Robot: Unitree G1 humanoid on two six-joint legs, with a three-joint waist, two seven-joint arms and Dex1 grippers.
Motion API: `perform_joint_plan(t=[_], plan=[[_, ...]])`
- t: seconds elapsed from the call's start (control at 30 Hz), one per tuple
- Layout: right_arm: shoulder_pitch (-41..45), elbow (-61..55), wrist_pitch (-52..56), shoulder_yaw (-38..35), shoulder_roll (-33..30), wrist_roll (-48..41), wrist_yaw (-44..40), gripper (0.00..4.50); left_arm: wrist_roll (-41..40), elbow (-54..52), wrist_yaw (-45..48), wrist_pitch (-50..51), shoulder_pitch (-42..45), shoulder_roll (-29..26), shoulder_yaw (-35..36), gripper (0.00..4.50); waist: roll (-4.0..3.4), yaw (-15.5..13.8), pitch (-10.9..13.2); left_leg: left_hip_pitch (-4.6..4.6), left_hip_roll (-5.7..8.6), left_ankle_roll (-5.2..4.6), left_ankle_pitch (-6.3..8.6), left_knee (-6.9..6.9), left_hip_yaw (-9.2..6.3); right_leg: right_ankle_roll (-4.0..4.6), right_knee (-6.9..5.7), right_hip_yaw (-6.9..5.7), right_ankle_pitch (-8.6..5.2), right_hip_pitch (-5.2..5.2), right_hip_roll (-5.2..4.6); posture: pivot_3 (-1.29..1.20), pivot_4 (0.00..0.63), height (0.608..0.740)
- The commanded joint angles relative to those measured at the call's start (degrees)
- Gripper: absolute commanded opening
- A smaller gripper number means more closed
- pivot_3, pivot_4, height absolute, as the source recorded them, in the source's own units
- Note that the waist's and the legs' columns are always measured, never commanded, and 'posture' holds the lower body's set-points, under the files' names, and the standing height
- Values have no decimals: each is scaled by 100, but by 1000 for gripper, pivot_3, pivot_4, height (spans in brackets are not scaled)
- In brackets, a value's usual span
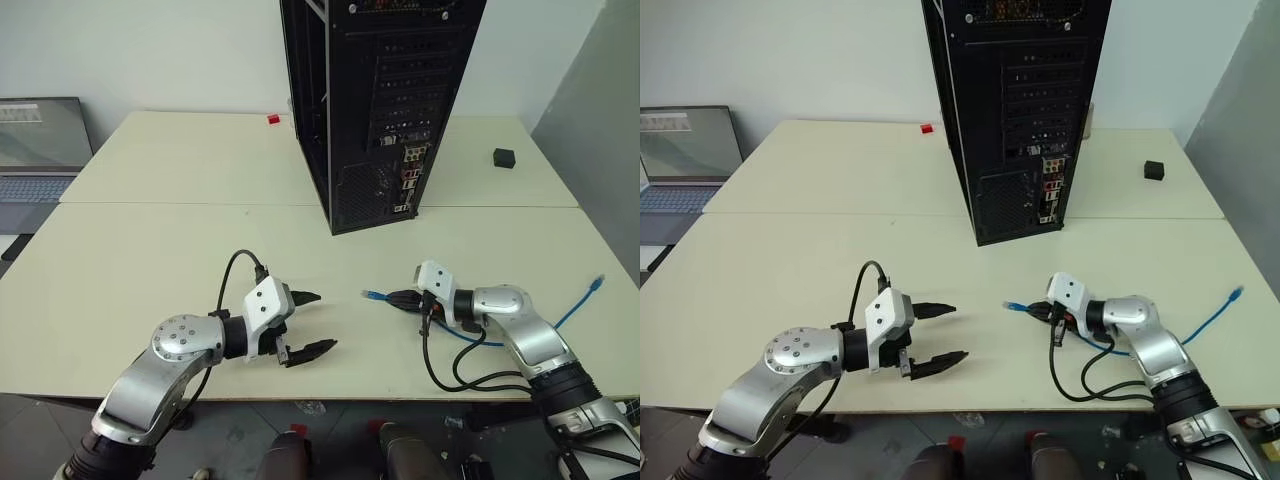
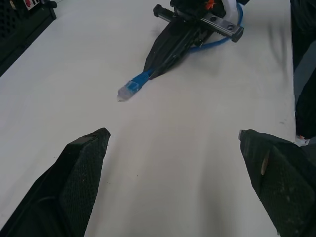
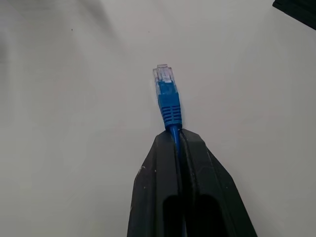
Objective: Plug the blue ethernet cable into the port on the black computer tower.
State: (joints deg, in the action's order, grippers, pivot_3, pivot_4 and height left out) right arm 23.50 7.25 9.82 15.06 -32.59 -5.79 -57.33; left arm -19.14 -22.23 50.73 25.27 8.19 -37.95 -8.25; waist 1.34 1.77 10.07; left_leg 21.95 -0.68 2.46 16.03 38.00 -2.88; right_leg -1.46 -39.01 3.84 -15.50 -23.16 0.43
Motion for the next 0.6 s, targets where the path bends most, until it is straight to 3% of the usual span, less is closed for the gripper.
perform_joint_plan(t=[0.03, 0.23, 0.53, 0.6], plan=[[102, -814, 73, 226, -163, -44, -469, 60, 336, 450, 29, -389, 384, 182, -299, 4500, 0, 1, 0, 1, 0, 0, 0, 0, -1, 0, 0, -1, 0, 0, 0, 0, 150, 740], [218, -1447, 519, 498, -168, -71, -731, 60, 601, 899, 338, -797, 756, 286, -606, 4500, 0, 15, 1, 1, -3, 0, 0, -1, -4, 0, 0, -4, 0, -2, 6, 0, 150, 740], [367, -1499, 721, 554, -73, -34, -695, 60, 726, 1111, 674, -1123, 889, 252, -711, 4500, 0, 6, 0, 3, -2, 0, 0, 1, -5, 0, 0, -5, 0, -2, 2, 0, 150, 740], [382, -1507, 734, 547, -71, -38, -690, 0, 793, 1160, 643, -1183, 881, 270, -699, 4131, 0, 6, 1, 3, -3, 0, 0, 1, -6, 0, 0, -6, 0, -2, 2, 0, 150, 740]])
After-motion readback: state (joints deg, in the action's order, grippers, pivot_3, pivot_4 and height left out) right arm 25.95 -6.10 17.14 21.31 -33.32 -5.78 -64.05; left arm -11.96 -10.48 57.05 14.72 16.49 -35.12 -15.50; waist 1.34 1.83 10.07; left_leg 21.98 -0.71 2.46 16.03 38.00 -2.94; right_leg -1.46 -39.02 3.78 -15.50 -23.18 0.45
